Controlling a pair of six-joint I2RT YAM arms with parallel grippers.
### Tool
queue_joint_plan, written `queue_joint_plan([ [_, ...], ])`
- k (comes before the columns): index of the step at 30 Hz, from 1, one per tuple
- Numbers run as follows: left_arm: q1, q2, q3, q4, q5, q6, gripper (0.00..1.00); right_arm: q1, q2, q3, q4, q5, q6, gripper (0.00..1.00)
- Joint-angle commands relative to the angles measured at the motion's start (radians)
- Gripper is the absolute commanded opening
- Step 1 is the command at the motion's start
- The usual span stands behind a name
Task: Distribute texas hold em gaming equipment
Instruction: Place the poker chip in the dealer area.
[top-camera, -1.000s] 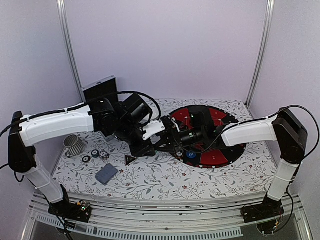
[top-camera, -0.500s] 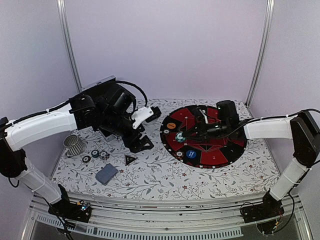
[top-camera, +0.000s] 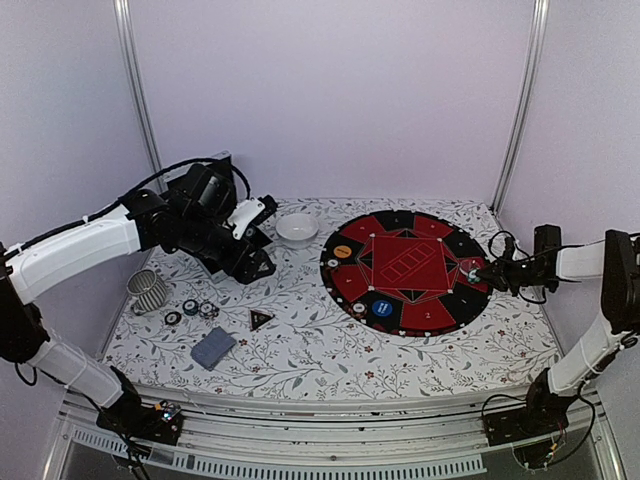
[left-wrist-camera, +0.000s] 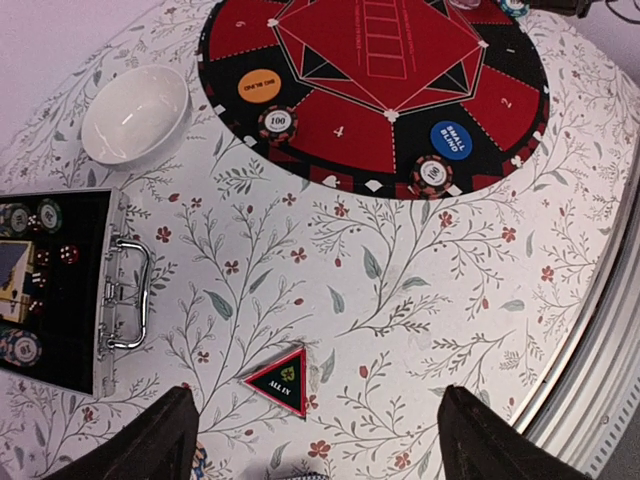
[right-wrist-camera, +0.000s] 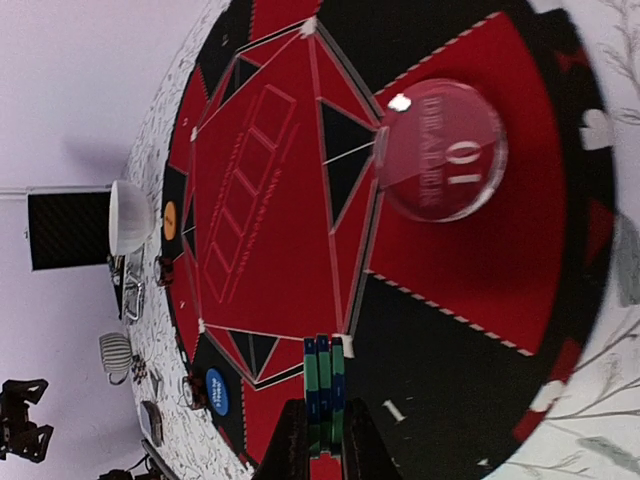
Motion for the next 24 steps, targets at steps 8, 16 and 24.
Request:
queue_joint_plan([
  [8,0.095,-0.023,-0.039,0.024,0.023,-0.042,0.85,-0.101,0.257,0.118,-0.023,0.027,-0.114,0.02],
  [16,0.121,-0.046,-0.054,0.021,0.023,-0.046,0.85,-0.143,0.32,0.162,-0.025,0.038,-0.12,0.02],
  [24,0.13,-0.036,-0.053,0.018,0.02,-0.047,0.85,-0.179,0.327,0.169,-0.088,0.045,-0.143,0.06],
])
